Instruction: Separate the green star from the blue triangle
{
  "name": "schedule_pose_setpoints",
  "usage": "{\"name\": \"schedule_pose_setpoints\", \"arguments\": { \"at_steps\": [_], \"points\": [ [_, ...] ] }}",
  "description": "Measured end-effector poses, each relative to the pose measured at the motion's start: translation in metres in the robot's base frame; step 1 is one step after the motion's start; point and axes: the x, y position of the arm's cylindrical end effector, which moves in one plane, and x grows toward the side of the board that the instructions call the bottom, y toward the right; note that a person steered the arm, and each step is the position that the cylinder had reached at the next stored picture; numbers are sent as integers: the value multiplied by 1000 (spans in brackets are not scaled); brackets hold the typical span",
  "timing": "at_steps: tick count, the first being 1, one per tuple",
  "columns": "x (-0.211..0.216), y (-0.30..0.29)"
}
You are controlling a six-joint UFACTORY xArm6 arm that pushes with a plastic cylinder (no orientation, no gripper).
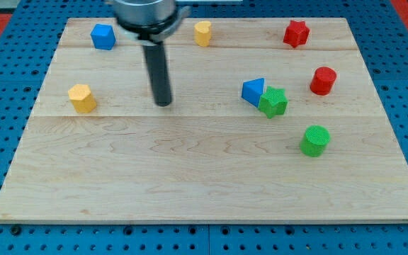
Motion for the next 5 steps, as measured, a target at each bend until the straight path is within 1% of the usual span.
{"name": "schedule_pose_setpoints", "arguments": {
  "at_steps": [1, 2, 4, 5],
  "points": [
    [-2, 32],
    [-15, 51],
    [-15, 52],
    [-33, 52]
  ]
}}
